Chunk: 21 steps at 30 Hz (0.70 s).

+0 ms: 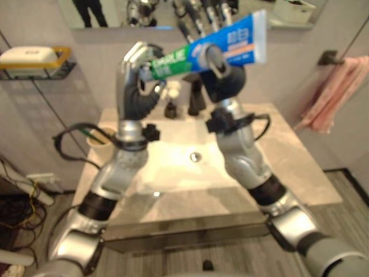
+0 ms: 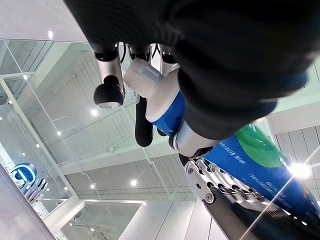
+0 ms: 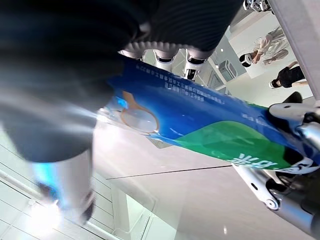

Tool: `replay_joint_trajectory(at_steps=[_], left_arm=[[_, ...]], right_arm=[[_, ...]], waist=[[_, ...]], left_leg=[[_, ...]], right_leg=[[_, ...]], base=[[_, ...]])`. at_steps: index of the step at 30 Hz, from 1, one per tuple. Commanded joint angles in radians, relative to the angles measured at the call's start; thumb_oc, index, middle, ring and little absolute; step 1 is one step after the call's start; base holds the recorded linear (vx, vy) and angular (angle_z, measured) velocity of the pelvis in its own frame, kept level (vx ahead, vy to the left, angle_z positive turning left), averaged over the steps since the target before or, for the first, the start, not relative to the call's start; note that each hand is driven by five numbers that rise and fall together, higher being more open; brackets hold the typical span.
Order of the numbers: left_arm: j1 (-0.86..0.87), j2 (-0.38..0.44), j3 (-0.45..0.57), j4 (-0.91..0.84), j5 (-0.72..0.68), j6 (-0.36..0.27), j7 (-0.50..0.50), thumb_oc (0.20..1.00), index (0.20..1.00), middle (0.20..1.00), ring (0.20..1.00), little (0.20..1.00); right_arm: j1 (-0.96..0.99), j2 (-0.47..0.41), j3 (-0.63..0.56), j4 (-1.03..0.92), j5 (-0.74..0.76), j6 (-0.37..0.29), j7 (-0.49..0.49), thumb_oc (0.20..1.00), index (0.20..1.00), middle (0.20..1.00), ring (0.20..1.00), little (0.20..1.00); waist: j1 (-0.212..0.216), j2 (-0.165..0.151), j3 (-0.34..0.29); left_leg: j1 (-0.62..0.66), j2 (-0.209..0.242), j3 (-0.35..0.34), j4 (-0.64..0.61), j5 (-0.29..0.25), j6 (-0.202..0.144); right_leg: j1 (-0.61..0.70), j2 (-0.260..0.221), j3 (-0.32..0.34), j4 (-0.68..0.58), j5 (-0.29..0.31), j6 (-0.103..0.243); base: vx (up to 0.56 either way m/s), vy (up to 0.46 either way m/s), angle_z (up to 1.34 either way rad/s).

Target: Put brush and paste in cup on sink, flatten towel.

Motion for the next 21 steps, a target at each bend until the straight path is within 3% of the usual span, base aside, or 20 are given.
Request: replay_joint_trajectory(at_steps=[1,15,16,18,21], left_arm=[[-0.086,0.033,-0.022,0.007,-0.028,-0.028,0.003,0.2,0.2,0.2,0.2,0.2],[-0.096,0.028,-0.023,-0.006,-0.036,-0.033,-0.009,0.2,0.2,0.2,0.2,0.2],[-0.091,0.026,-0.018,-0.011,-0.042,-0.031,-0.013,0.595,0.595,0.595,0.595,0.595],[-0.09,0.024,-0.019,-0.012,-0.043,-0.03,-0.014,1.0,1.0,1.0,1.0,1.0],[-0.082,0.021,-0.014,-0.018,-0.046,-0.029,-0.017,1.0,1.0,1.0,1.0,1.0]], right_arm=[[-0.123,0.041,-0.079,0.009,0.016,-0.055,0.005,0.2,0.2,0.2,0.2,0.2],[-0.1,0.028,-0.077,-0.004,0.013,-0.052,0.001,0.2,0.2,0.2,0.2,0.2],[-0.087,0.027,-0.084,-0.008,0.011,-0.051,-0.003,0.2,0.2,0.2,0.2,0.2],[-0.081,0.028,-0.086,-0.009,0.012,-0.051,-0.004,0.2,0.2,0.2,0.2,0.2],[-0.051,0.035,-0.095,-0.023,0.017,-0.058,-0.006,0.2,0.2,0.2,0.2,0.2]], waist=[[0.013,-0.027,-0.015],[0.009,-0.027,-0.017],[0.009,-0.027,-0.017],[0.009,-0.026,-0.017],[0.009,-0.024,-0.018]], left_leg=[[0.063,0.004,-0.05,0.012,-0.137,0.037],[0.064,0.004,-0.049,0.012,-0.134,0.036],[0.065,0.004,-0.049,0.012,-0.133,0.036],[0.065,0.004,-0.048,0.012,-0.133,0.036],[0.067,0.004,-0.049,0.012,-0.133,0.037]], right_leg=[[0.095,0.011,-0.015,0.005,-0.127,-0.002],[0.097,0.013,-0.011,0.005,-0.126,-0.003],[0.096,0.013,-0.01,0.005,-0.124,-0.004],[0.097,0.014,-0.01,0.005,-0.124,-0.004],[0.1,0.013,-0.012,0.005,-0.125,-0.005]], base=[[0.0,0.0,0.0],[0.0,-0.001,0.0],[0.0,0.0,0.0],[-0.02,-0.009,0.0],[0.0,0.0,0.0]])
